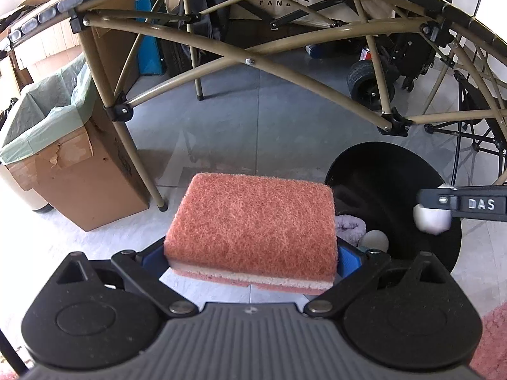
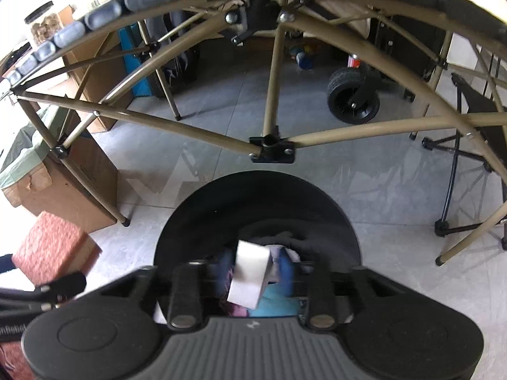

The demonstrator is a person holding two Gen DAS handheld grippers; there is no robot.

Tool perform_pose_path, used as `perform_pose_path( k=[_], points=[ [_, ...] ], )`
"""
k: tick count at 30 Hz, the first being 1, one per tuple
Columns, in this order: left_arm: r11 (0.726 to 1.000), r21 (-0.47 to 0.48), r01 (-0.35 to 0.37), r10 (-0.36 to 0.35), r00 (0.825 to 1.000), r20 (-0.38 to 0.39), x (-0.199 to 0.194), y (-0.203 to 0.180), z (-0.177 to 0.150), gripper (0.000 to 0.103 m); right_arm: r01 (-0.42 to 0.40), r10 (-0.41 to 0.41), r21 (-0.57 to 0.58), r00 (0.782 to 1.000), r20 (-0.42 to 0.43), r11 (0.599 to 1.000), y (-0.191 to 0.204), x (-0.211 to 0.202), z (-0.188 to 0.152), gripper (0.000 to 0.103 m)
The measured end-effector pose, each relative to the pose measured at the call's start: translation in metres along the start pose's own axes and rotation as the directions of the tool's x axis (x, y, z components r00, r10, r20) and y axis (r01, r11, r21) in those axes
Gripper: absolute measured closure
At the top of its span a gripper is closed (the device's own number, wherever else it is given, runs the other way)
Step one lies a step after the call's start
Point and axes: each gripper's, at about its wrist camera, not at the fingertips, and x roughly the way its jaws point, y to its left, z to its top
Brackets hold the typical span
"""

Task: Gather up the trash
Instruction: 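Open the right gripper to drop the white block into the bin, then open the left gripper to drop the red sponge into the bin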

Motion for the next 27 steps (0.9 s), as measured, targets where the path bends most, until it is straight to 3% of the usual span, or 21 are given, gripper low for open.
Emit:
perform_pose_path(
  k=[1,11,15,27],
  points=[
    [1.0,0.001,0.0,0.0,1.0,0.0,0.0,0.0,0.0,0.003,0.004,-0.004,0.005,1.0,-0.004,1.0,0.002,0.002,0.001,0.026],
    [0.999,0.032,0.017,-0.017,1.0,-0.015,-0.001,-0.025,0.009,0.003,0.044,-0.044,0.025,0.999,0.007,0.999,-0.007,-0.003,0.002,0.015],
    [0.997,0.075,0.029,-0.029,1.0,-0.005,-0.003,-0.051,0.01,0.003,0.067,-0.069,0.062,0.997,0.03,0.996,-0.03,-0.014,-0.002,0.003],
    [0.992,0.121,0.029,-0.024,0.999,-0.037,0.015,-0.117,0.015,0.002,0.1,-0.115,0.186,0.991,0.068,0.977,-0.103,-0.046,-0.023,0.0]
  ],
)
